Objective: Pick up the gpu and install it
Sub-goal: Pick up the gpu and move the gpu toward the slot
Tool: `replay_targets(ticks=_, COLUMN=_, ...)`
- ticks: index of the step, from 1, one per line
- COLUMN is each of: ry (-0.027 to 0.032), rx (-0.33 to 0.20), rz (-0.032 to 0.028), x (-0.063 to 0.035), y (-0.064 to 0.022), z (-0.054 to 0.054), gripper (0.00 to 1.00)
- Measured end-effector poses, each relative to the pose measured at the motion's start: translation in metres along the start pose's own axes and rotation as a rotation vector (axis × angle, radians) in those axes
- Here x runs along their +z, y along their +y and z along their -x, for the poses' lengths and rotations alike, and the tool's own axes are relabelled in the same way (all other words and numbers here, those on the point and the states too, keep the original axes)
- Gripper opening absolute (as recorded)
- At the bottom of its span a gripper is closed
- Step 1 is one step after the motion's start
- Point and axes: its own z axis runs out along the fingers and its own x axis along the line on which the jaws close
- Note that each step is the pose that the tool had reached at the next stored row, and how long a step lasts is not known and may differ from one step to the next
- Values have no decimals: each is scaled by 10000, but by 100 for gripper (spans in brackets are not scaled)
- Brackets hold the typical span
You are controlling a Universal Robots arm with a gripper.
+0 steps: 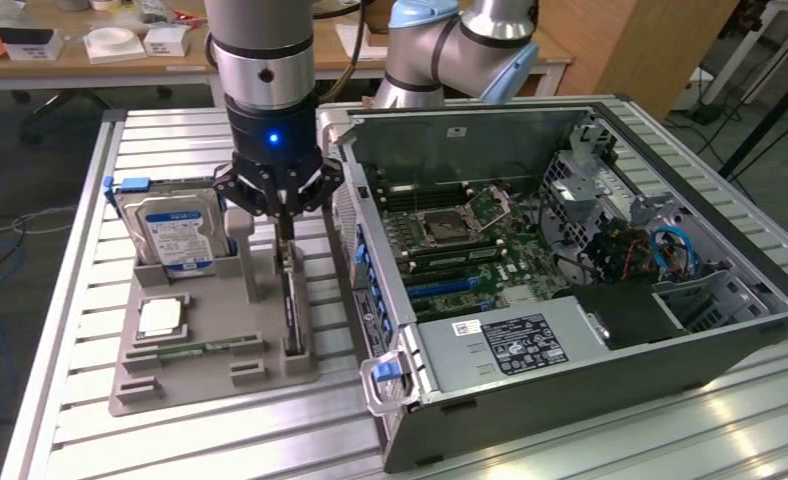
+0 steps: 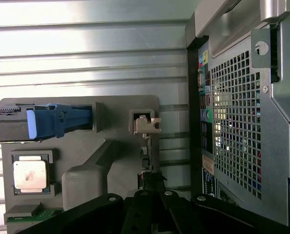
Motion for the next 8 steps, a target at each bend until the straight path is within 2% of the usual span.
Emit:
replay_targets(ticks=7, ry=0, rx=0, rz=0, x=0, y=0, z=0, gripper=11)
replay_targets(ticks=8, ry=1, rx=0, rz=0, x=0, y=0, z=0, gripper=17)
